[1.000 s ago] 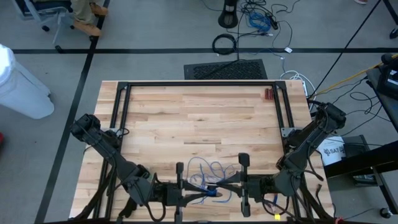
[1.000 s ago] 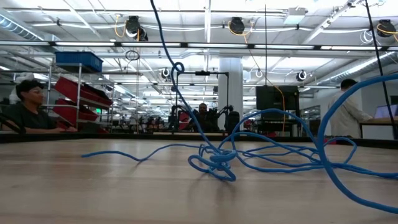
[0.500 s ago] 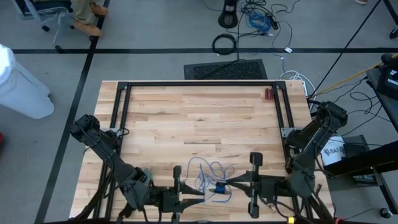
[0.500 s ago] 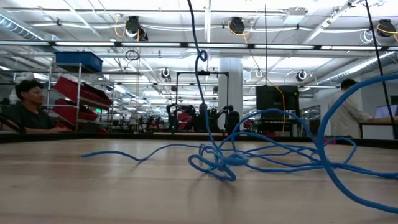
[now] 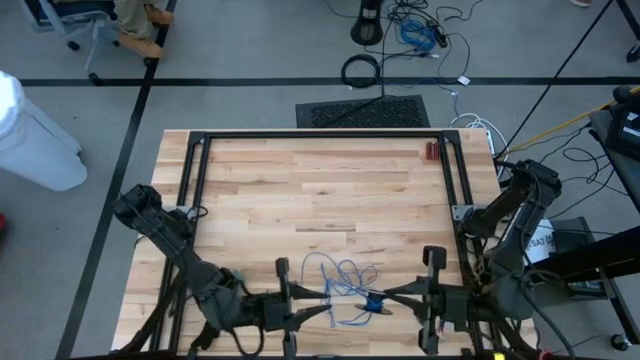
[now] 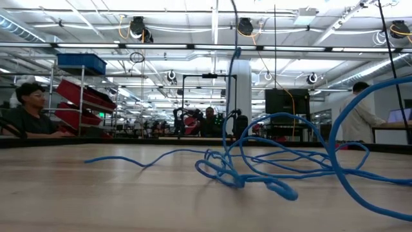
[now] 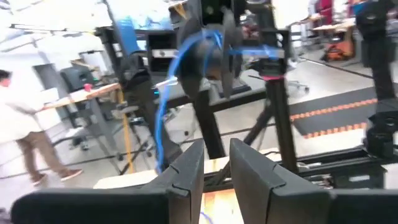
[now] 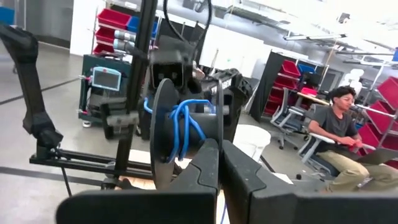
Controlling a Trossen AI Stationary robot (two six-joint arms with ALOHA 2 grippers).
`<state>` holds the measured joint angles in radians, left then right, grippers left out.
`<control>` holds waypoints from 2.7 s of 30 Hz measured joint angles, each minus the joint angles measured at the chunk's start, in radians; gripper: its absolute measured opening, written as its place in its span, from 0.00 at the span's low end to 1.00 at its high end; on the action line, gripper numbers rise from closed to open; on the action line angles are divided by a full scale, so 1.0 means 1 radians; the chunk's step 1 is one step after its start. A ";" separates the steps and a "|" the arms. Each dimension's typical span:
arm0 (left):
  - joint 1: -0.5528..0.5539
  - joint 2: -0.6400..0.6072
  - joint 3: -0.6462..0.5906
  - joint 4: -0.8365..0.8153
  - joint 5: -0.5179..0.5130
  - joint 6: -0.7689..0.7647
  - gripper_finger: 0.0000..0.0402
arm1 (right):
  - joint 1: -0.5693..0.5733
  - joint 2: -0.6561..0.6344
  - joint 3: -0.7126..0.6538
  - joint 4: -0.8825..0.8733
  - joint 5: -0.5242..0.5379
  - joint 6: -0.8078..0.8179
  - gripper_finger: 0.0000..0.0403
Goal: Coil cords
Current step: Coil the blue wire onto the black spool
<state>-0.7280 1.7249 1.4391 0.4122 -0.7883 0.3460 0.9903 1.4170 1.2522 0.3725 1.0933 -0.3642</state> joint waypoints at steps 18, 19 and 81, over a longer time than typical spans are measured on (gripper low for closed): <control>0.076 0.113 0.000 -0.023 0.109 -0.082 0.53 | 0.069 0.000 0.000 0.150 0.117 -0.195 0.00; 0.081 0.114 0.000 -0.039 0.108 -0.096 0.53 | 0.072 0.000 0.000 0.156 0.117 -0.199 0.00; 0.178 0.114 0.000 -0.197 0.330 -0.390 0.01 | 0.062 -0.001 0.000 0.184 0.110 -0.255 0.00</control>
<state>-0.5501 1.8393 1.4391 0.2149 -0.4583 -0.0441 1.0522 1.4158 1.2526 0.5562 1.2037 -0.6193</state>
